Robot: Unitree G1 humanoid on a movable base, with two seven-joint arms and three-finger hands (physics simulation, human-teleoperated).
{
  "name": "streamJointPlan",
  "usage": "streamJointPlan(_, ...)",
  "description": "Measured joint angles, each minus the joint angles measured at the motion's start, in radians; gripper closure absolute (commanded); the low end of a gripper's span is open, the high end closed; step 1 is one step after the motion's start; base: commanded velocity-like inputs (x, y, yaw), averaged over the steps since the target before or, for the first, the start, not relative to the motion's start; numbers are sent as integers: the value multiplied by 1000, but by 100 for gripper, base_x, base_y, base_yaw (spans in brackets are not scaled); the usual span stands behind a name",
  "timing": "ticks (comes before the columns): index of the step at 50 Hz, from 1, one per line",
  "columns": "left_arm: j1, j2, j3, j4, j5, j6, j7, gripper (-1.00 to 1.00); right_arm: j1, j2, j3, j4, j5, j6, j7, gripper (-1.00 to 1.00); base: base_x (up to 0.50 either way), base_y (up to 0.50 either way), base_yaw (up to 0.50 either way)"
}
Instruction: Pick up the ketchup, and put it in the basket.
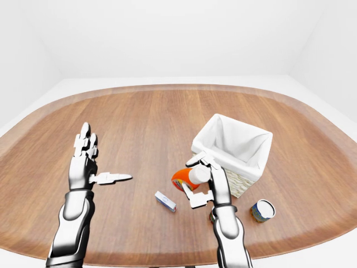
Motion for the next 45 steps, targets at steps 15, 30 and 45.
streamJointPlan(15, -28, 50, 78, 161, -17, -12, 7, -100, -11, 0, 2, 22, -13, -10, -8, 100, 0, 0, 0)
streamJointPlan(30, -29, 57, 91, 196, -23, -12, -2, -100, -26, 1, 1, 52, -22, -16, -14, 100, 0, 0, 0)
streamJointPlan(45, -25, 56, 96, 193, -28, -12, -6, -100, -57, -2, -27, 20, -13, 59, -7, 100, 0, 0, 0)
